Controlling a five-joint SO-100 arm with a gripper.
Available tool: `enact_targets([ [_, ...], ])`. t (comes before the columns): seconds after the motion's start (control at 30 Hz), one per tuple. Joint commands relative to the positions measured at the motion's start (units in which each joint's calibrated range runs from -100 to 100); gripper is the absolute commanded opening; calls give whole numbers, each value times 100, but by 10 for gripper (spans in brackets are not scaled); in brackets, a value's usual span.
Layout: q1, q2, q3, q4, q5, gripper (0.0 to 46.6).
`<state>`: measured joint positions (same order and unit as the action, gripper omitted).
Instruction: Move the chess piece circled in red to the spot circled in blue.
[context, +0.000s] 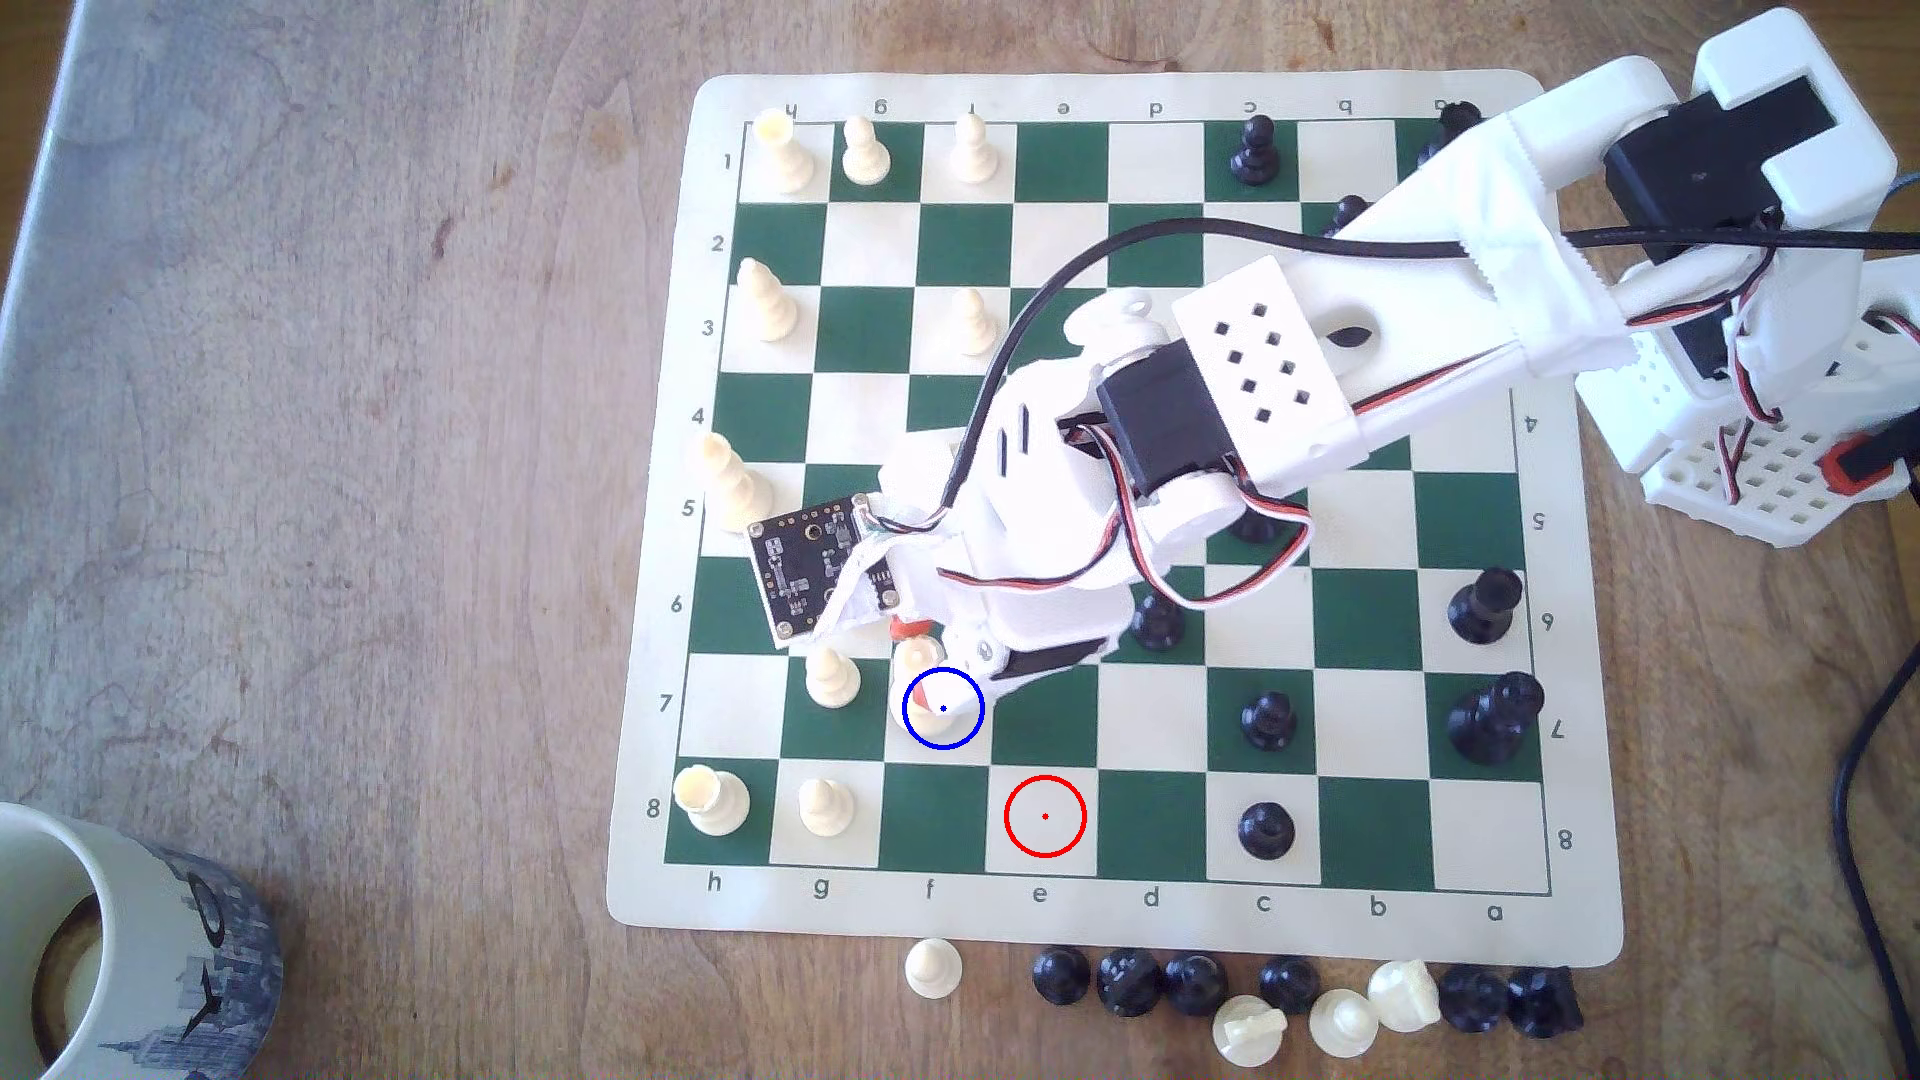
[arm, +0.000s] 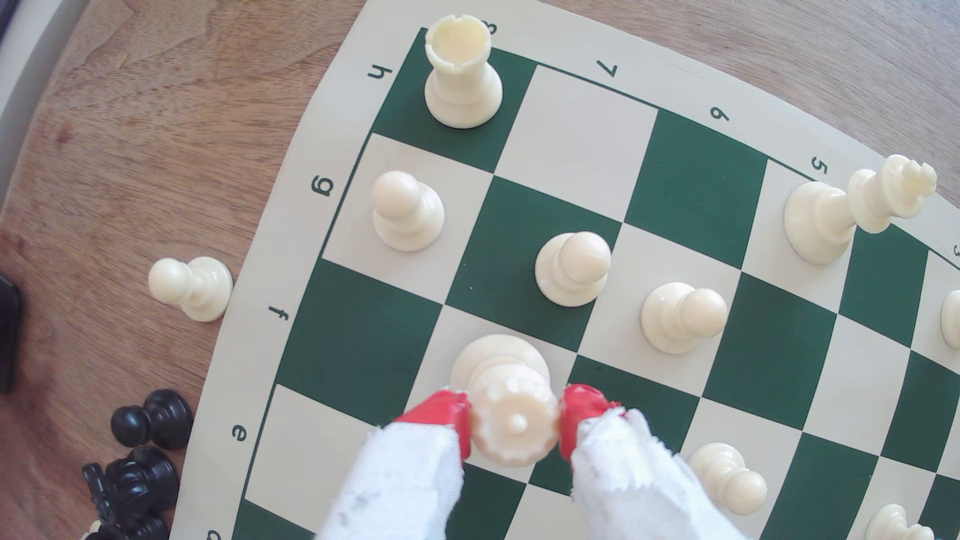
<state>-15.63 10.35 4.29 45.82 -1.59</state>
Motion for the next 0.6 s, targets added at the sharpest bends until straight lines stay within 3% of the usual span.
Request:
enact_targets([
  [0.0, -5, -25, -538, -77, -5, 2],
  [0.2, -28, 60, -556, -44, -5, 9],
  [0.37, -13, 94, -620, -3, -34, 148],
  [0.57, 42, -542, -39, -143, -39, 167],
])
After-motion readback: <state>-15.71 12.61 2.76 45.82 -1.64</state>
